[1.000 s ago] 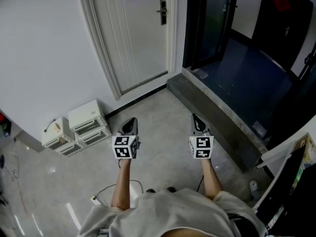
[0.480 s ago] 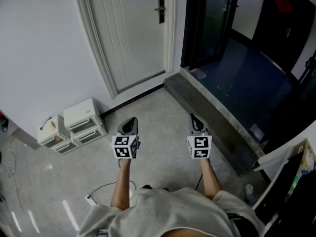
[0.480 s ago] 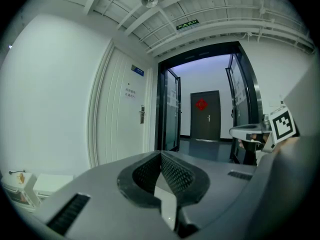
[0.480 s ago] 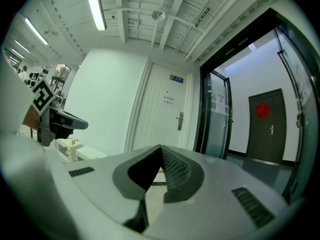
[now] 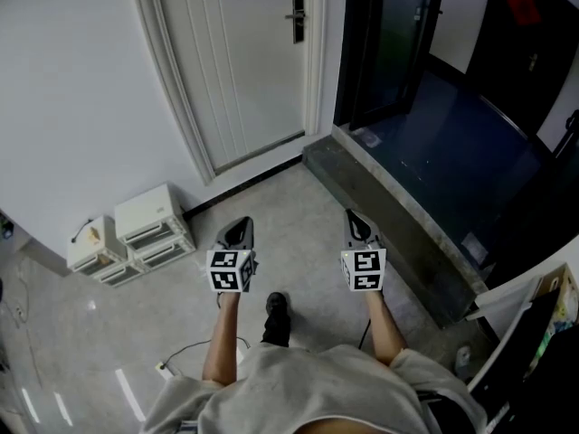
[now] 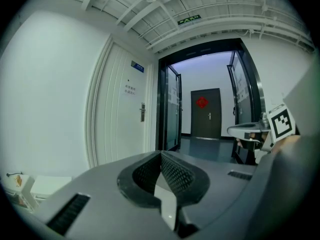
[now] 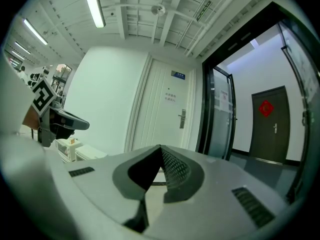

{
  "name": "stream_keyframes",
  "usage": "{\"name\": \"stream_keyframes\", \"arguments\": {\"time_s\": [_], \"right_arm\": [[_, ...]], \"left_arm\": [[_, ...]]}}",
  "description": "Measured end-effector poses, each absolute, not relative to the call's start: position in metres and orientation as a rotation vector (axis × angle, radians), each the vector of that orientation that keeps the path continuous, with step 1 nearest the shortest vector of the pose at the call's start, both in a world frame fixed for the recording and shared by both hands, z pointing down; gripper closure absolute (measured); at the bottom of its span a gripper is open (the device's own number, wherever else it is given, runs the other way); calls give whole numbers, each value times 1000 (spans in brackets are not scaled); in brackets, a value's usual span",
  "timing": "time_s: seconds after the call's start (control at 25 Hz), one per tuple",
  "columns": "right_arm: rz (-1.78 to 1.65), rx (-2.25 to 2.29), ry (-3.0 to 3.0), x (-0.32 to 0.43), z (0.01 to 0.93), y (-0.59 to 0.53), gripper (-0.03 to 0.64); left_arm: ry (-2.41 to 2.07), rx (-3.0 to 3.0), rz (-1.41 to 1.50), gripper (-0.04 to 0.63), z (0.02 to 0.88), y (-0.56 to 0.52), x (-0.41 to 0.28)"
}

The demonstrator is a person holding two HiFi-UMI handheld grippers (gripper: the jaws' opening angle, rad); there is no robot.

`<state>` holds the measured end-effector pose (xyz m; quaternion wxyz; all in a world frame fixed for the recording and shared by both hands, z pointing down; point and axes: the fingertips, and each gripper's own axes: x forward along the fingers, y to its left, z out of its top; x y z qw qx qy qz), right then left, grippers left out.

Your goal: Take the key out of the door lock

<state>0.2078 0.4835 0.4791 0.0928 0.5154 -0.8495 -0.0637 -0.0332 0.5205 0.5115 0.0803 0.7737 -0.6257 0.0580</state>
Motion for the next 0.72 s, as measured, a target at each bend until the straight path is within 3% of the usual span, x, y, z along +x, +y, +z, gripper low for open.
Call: {"name": "stream_keyframes", "arguments": {"time_s": [0.72], "right_arm": [[-235, 1556, -2471, 106, 466, 265, 595]], "left_arm": [[-1823, 2358, 133, 577, 505, 287, -127]]}}
